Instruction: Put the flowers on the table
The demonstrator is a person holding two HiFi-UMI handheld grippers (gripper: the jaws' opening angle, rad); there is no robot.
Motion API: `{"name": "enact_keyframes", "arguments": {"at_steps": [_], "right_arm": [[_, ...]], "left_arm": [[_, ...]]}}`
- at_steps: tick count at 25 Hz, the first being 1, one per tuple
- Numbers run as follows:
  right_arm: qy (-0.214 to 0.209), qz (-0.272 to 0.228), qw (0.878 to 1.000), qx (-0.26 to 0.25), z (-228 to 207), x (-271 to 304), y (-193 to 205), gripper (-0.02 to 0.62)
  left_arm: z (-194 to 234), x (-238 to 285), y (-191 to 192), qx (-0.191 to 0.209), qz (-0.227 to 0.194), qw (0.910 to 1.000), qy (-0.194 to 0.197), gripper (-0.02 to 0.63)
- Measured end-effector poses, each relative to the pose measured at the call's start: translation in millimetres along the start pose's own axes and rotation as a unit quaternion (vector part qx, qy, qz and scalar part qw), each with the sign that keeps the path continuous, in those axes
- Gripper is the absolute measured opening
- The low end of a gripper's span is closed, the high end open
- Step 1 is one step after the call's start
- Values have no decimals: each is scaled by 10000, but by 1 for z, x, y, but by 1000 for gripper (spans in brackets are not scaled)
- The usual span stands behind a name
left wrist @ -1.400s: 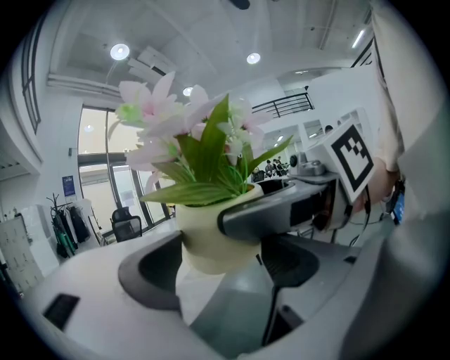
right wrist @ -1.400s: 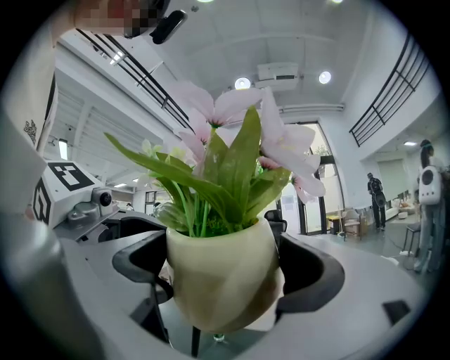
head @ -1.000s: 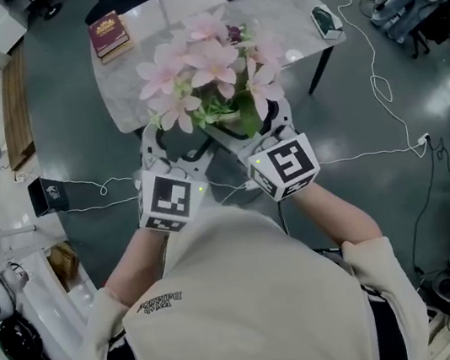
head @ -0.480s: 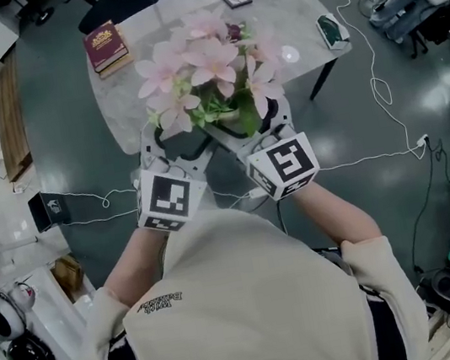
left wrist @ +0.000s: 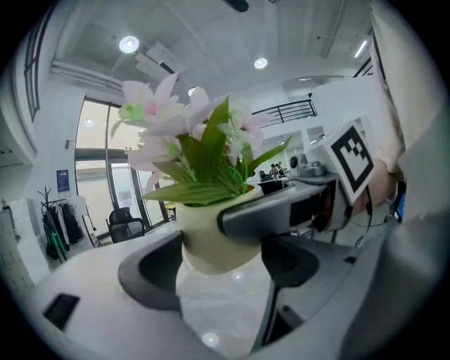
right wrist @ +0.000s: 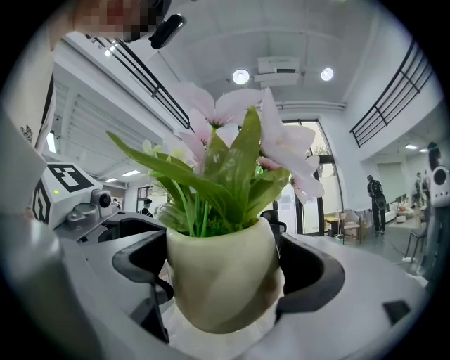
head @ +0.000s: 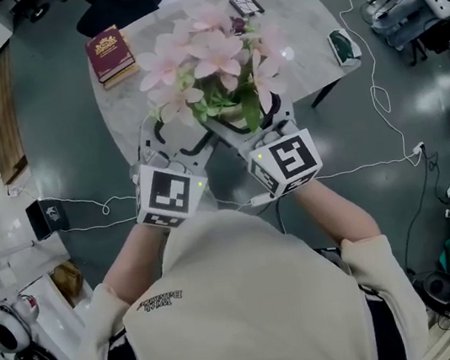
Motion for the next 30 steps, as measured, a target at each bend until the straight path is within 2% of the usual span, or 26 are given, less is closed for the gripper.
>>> {"name": "enact_keyframes", "arguments": {"at_steps": [12, 19, 30], "right_arm": [[102, -73, 9999, -41, -18, 112, -18, 512], [62, -120, 9999, -86, -23, 122, -21, 512], [-256, -120, 9996, -52, -28, 132, -19, 512]], "left_arm": [[110, 35, 11, 65, -150, 9999, 50, 350], [119, 40, 10, 59, -211, 9998, -30, 350], [121, 44, 21, -129, 70, 9994, -329, 350]]}}
Point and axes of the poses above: the fingertips, and each gripper's own axes: x forward along the fingers, z to its left, y out of its underside, the point moved 4 cm from there along -x, backward along the fingers, and after that the axes turned 8 degrees about -y, right-handed, at the moved point
